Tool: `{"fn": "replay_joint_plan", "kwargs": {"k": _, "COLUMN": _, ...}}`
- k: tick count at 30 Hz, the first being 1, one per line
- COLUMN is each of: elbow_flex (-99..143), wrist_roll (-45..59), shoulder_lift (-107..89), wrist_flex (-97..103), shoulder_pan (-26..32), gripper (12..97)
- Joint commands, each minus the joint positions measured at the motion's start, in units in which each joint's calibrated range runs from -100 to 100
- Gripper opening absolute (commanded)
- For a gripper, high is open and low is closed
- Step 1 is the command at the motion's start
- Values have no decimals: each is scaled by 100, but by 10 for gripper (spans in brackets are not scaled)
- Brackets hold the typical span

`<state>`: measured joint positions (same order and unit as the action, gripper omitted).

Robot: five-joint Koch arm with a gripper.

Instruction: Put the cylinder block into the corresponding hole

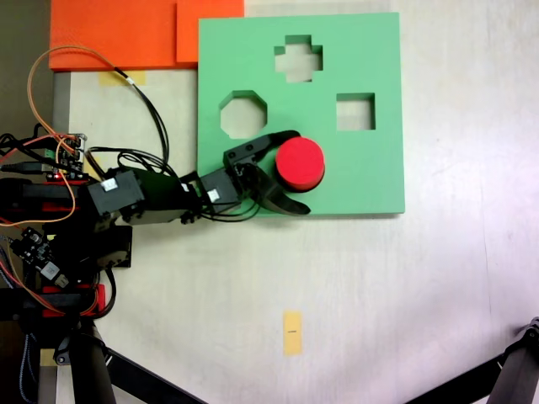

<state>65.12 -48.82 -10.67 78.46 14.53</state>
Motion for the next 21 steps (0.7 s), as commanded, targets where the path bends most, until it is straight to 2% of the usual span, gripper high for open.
{"fn": "replay_joint_plan", "kwargs": {"k": 1, "elbow_flex": 149, "wrist_roll": 20, "shoulder_lift": -721, "wrist_flex": 574, "shoulder_pan": 88, "gripper": 776}}
{"fn": "replay_joint_plan", "kwargs": {"k": 8, "elbow_flex": 956, "wrist_roll": 352, "shoulder_lift": -3360, "wrist_flex": 64, "shoulder_pan": 112, "gripper": 768}}
{"fn": "replay_joint_plan", "kwargs": {"k": 12, "elbow_flex": 1146, "wrist_roll": 933, "shoulder_lift": -5148, "wrist_flex": -880, "shoulder_pan": -34, "gripper": 629}}
{"fn": "replay_joint_plan", "kwargs": {"k": 15, "elbow_flex": 1165, "wrist_roll": 1431, "shoulder_lift": -5693, "wrist_flex": -880, "shoulder_pan": -322, "gripper": 478}}
{"fn": "replay_joint_plan", "kwargs": {"k": 19, "elbow_flex": 1155, "wrist_roll": 2227, "shoulder_lift": -6126, "wrist_flex": -1168, "shoulder_pan": -645, "gripper": 453}}
{"fn": "replay_joint_plan", "kwargs": {"k": 21, "elbow_flex": 1155, "wrist_roll": 2984, "shoulder_lift": -6419, "wrist_flex": -1852, "shoulder_pan": -821, "gripper": 453}}
